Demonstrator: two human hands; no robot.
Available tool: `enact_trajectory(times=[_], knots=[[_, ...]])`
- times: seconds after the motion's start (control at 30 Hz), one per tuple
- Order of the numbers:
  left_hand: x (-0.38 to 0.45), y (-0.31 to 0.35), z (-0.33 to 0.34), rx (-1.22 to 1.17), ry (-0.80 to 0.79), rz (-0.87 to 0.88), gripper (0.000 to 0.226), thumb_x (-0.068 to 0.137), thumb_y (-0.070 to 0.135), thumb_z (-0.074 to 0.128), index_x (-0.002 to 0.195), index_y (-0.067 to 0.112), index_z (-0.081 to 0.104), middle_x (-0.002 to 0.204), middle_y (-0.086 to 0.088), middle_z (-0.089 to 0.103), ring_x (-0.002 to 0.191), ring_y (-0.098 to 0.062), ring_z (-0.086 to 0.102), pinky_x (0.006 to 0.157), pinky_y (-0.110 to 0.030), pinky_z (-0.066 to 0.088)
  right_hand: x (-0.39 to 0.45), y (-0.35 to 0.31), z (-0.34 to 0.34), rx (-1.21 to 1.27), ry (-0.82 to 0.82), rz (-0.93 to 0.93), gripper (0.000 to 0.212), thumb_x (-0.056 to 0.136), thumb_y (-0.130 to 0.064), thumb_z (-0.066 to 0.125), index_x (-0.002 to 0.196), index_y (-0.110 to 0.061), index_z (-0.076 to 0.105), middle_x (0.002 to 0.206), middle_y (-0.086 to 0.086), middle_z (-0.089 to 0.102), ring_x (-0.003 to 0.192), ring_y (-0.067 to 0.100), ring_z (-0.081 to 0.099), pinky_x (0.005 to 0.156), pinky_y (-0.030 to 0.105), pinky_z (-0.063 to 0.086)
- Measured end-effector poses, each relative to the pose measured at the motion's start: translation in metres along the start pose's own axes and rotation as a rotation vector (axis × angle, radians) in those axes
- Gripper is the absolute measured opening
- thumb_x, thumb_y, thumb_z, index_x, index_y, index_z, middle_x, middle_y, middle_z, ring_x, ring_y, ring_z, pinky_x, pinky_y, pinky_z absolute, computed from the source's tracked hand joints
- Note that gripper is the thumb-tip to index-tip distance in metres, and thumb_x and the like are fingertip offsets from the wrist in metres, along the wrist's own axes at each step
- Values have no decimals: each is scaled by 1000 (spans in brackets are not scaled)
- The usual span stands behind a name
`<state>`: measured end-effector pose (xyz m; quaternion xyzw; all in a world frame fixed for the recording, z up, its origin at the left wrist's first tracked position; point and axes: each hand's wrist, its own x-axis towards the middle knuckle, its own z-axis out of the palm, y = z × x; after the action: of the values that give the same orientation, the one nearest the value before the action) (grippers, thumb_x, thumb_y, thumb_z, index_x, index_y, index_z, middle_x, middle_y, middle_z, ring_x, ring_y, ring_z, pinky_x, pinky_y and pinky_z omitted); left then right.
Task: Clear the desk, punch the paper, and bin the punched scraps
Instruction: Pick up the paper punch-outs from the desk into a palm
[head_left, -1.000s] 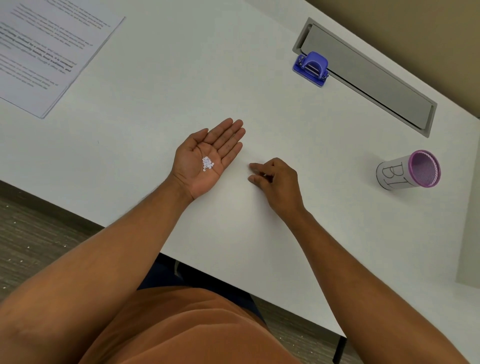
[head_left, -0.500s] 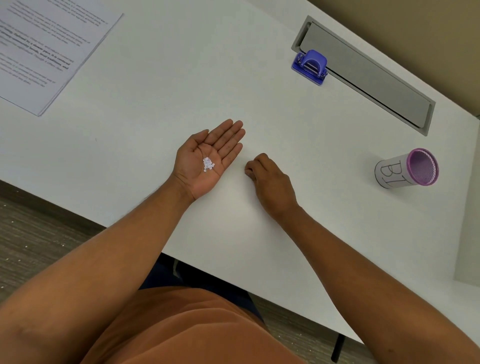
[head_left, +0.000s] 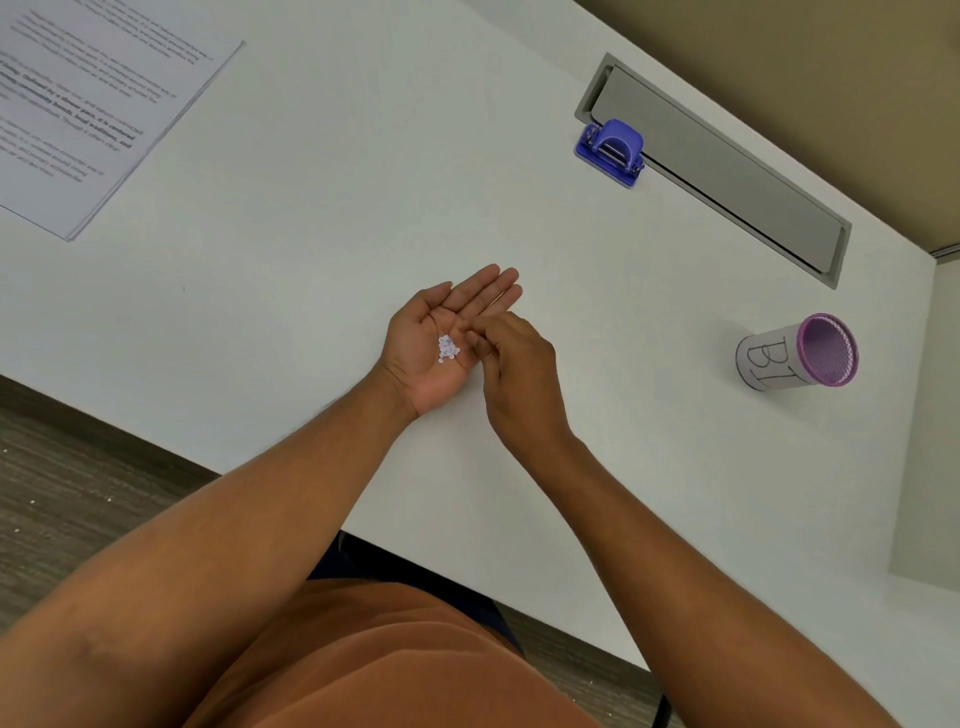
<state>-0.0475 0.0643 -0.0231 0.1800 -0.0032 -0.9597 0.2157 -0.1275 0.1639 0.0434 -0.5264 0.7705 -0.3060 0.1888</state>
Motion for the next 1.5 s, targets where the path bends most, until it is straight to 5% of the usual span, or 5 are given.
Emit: enact_trajectory(times=[0.27,0.67,1.03,1.27,1.5], knots=[[4,-5,8,15,-27,-13,54,109,27,31,150,0,54,159,-18,52,149,-30,51,121,-43,43,7,4,-6,124,58,109,16,90,-8,73,97,-20,81,87,-11,74,81,-4,61,71,5,40],[-3,34,13,-3,12,116,51,111,25,32,145,-2,59,157,-20,54,149,-32,50,126,-45,36,7,55,-51,252,255,371,15,96,-28,70,108,-27,79,104,-17,77,78,9,70,75,26,58],[-20,62,6,-1,18,184,52,113,25,27,147,0,56,158,-19,53,150,-32,49,126,-45,37,-6,81,-5,-24,-14,214,16,99,-21,67,110,-21,79,100,-10,67,92,6,64,85,25,54],[-27,72,7,25,13,137,52,112,26,28,146,0,59,159,-17,52,150,-31,49,124,-45,39,-16,89,-19,349,282,495,15,95,-17,70,106,-21,80,92,-8,80,85,12,76,86,37,63],[-14,74,7,58,0,-5,53,113,26,28,148,0,57,161,-18,51,150,-32,48,125,-46,39,-32,78,-13,232,250,450,25,94,-15,72,116,-25,73,103,-19,77,95,2,72,84,13,53]])
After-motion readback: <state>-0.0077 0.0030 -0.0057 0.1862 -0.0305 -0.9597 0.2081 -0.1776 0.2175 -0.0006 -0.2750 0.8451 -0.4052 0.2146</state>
